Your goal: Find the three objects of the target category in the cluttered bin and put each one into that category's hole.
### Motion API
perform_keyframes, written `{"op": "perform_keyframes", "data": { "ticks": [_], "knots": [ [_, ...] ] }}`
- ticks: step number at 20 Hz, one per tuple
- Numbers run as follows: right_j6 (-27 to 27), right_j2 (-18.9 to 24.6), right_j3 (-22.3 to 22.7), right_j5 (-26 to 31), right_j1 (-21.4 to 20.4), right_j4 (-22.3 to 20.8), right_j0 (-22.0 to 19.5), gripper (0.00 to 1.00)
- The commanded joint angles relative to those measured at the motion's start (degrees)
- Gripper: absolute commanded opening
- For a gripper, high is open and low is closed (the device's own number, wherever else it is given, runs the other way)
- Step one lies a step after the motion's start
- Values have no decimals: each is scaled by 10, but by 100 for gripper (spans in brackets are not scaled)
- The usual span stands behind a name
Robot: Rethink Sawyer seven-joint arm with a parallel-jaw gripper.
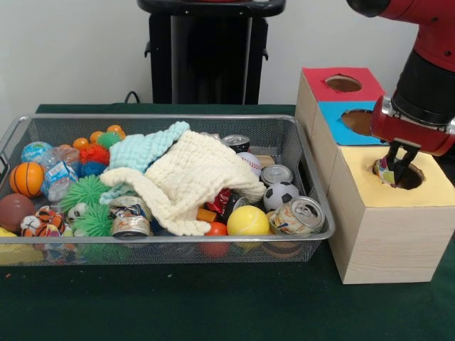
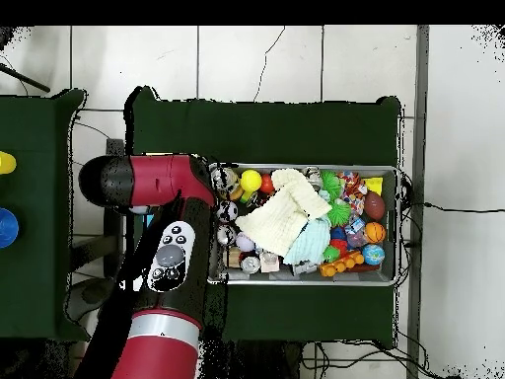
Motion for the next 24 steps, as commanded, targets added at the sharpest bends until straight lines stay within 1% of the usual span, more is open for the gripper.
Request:
{"op": "perform_keyframes", "data": {
  "ticks": [1, 3, 6, 8, 10, 15, 19, 24],
  "knots": [
    [32, 62, 36, 79, 4, -2, -14, 0],
    [33, 62, 32, 82, 5, -2, -14, 0],
    [31, 62, 24, 103, 0, 0, -17, 0],
    [31, 61, 15, 132, -12, 2, -16, 0],
    [31, 61, -5, 167, -20, 4, -17, 0],
    [34, 64, -40, 216, -26, 5, -22, 0],
    [33, 66, -53, 236, -29, 6, -27, 0],
    [30, 72, -48, 247, -42, 8, -33, 0]
  ]
}}
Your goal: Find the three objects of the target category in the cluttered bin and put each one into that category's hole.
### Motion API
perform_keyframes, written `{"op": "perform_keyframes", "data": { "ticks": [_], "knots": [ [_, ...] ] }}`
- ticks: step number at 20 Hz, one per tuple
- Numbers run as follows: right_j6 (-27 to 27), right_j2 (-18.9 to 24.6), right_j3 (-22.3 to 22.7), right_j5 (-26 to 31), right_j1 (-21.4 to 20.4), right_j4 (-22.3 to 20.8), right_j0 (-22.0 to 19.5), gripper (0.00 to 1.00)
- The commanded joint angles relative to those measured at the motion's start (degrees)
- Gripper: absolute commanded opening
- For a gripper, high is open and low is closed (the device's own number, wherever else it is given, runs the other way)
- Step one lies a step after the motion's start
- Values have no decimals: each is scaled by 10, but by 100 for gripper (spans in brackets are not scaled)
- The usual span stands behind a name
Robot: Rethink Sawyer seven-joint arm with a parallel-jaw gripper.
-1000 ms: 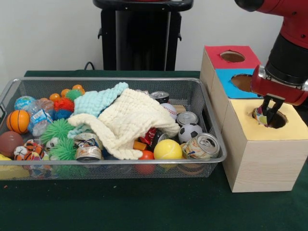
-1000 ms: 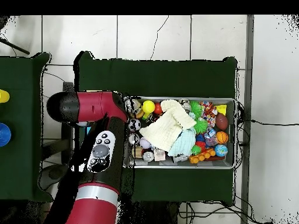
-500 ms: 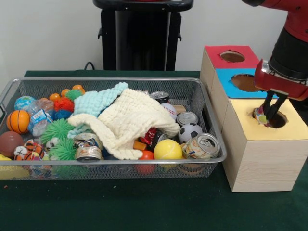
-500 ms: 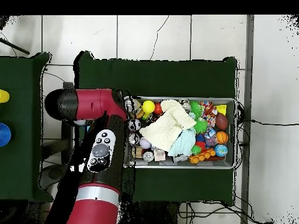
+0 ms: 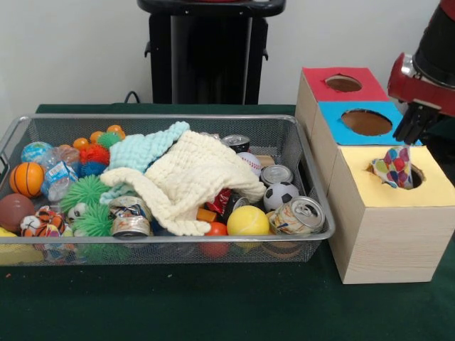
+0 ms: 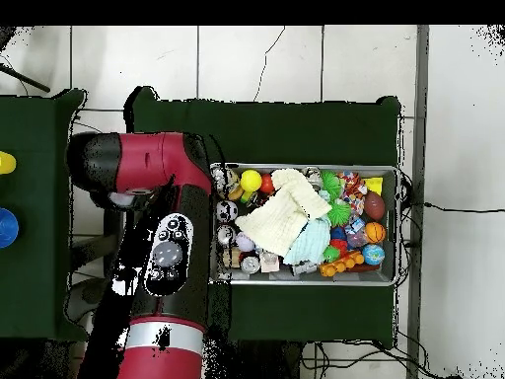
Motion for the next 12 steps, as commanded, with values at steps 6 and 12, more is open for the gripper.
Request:
{"op": "perform_keyframes", "data": {
  "ticks": [6, 12],
  "knots": [
    [27, 70, 13, 69, -21, 10, -29, 0],
    [25, 76, 26, 70, -32, 10, -35, 0]
  ]
}}
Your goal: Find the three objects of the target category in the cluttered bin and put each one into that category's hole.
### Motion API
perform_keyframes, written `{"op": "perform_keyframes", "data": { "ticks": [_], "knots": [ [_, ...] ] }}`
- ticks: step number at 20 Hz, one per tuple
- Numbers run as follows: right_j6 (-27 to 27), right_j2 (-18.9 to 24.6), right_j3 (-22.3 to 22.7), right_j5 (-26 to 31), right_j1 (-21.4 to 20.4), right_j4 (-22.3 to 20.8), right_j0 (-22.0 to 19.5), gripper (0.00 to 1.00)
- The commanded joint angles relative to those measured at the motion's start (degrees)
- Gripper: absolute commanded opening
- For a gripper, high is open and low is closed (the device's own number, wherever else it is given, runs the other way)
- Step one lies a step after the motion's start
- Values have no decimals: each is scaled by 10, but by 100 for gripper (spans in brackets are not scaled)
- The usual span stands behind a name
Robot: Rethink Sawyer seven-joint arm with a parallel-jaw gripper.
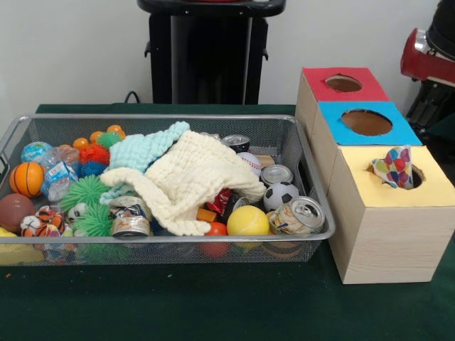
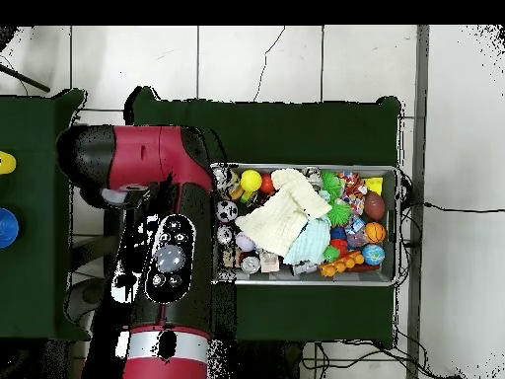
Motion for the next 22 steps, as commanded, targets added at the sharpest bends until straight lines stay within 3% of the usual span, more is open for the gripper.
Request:
{"op": "perform_keyframes", "data": {
  "ticks": [1, 22],
  "knots": [
    [24, 61, 27, 44, -7, 8, -27, 0],
    [2, 67, 51, 1, -7, -20, -35, 0]
  ]
}}
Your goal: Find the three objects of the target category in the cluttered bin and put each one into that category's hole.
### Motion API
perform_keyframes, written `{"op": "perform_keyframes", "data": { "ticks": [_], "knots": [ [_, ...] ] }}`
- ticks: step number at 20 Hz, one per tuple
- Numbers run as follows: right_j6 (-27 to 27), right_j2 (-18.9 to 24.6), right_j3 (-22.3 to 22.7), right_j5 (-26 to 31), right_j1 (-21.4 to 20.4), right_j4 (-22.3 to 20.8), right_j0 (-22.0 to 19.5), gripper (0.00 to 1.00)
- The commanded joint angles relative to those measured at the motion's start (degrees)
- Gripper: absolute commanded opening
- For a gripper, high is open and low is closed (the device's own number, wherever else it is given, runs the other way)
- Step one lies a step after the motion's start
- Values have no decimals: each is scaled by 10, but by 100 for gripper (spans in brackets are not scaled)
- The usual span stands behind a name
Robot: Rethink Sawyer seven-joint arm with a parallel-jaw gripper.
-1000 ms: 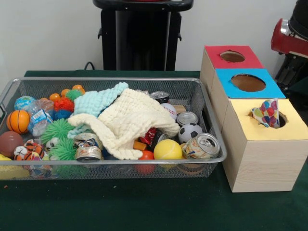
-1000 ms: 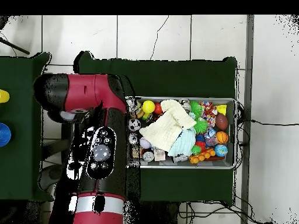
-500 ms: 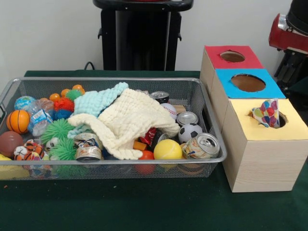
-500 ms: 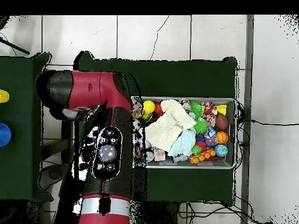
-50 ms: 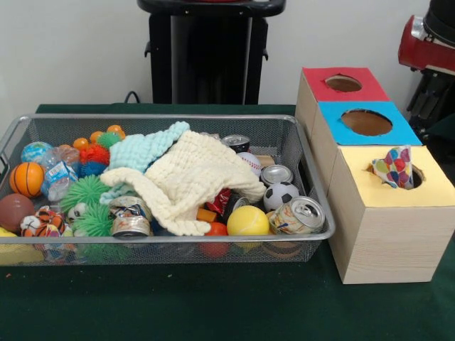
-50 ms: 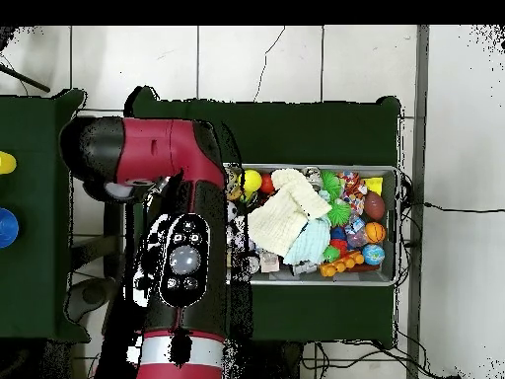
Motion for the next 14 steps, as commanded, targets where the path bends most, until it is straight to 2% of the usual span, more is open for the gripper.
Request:
{"op": "perform_keyframes", "data": {
  "ticks": [1, 11, 14],
  "knots": [
    [1, 54, 49, 0, 14, -19, -15, 0],
    [-10, 58, 103, -38, -4, -27, -12, 0],
    [-17, 60, 136, -63, -18, -25, -17, 0]
  ]
}}
